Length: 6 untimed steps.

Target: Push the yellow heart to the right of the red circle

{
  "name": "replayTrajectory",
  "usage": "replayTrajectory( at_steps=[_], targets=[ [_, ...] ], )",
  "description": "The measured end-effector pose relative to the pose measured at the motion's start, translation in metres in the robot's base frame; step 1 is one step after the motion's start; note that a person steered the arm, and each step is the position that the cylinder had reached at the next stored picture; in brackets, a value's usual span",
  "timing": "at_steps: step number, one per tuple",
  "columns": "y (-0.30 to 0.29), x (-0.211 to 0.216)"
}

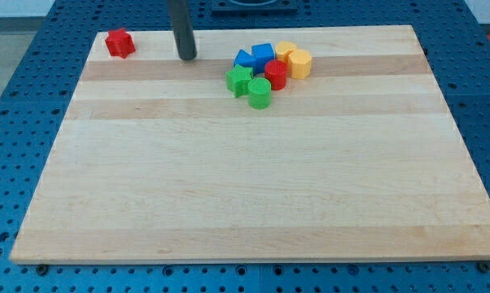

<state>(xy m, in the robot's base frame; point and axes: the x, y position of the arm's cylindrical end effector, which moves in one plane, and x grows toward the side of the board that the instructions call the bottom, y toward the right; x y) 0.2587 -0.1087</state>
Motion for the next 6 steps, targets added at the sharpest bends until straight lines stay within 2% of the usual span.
replayTrajectory(
  at_steps=[2, 3, 4, 5, 6],
  targets=[
    [0.051, 0.011],
    [0.052, 0.025],
    [0.063, -0.001],
    [0.104, -0.032],
    [0.15, -0.02]
  ],
)
